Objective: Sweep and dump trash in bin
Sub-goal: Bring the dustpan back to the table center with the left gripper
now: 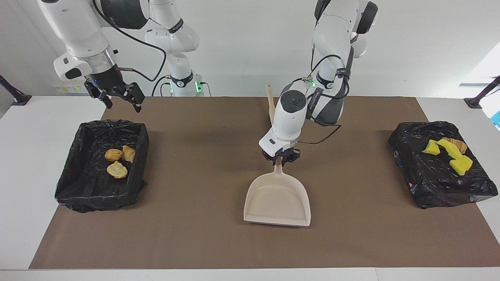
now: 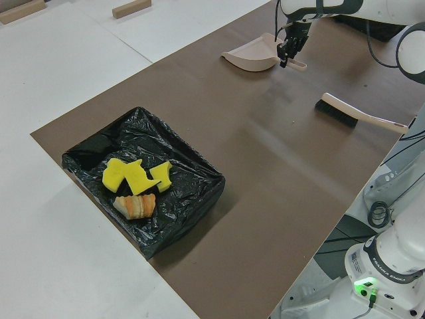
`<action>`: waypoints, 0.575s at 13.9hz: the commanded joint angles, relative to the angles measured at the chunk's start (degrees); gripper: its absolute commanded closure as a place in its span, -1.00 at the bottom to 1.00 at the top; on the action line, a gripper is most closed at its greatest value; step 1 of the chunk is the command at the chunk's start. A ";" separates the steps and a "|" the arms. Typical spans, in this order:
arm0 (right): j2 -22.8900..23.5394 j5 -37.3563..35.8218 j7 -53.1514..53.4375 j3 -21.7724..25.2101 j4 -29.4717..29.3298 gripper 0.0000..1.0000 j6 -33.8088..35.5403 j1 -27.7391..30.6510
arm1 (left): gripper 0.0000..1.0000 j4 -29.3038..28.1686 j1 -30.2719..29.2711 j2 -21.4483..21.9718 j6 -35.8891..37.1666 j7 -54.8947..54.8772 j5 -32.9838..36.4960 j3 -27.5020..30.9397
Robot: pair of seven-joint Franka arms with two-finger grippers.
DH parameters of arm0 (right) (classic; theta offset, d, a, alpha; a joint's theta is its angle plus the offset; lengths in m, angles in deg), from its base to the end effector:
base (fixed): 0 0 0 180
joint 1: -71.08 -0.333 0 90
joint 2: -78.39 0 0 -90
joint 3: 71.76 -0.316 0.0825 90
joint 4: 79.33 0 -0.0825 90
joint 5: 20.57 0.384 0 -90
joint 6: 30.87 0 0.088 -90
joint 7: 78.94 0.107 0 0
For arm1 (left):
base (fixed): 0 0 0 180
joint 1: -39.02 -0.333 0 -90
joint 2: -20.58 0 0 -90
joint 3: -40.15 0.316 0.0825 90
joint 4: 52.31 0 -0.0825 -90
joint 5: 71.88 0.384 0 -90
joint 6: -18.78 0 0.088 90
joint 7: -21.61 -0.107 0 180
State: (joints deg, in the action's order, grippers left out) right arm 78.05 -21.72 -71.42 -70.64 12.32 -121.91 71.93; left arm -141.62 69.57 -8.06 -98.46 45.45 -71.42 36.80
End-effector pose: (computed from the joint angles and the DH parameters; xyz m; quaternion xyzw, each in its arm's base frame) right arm 0.5535 -0.0212 0.6158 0.9965 -0.0825 -0.0019 0.0101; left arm 0.5747 -0.3790 0.3561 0.9962 -0.0860 -0.0101 0.0064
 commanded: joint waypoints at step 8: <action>-0.54 0.54 -1.02 -0.24 0.19 -1.00 0.25 0.37 | -1.00 -8.32 -7.41 20.51 8.41 -1.42 -0.72 2.56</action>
State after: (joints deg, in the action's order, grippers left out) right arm 78.05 -21.72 -71.42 -70.64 12.32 -121.91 71.93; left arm -142.26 65.65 1.70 -93.14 45.81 -71.43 39.51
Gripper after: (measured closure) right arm 0.000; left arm 0.000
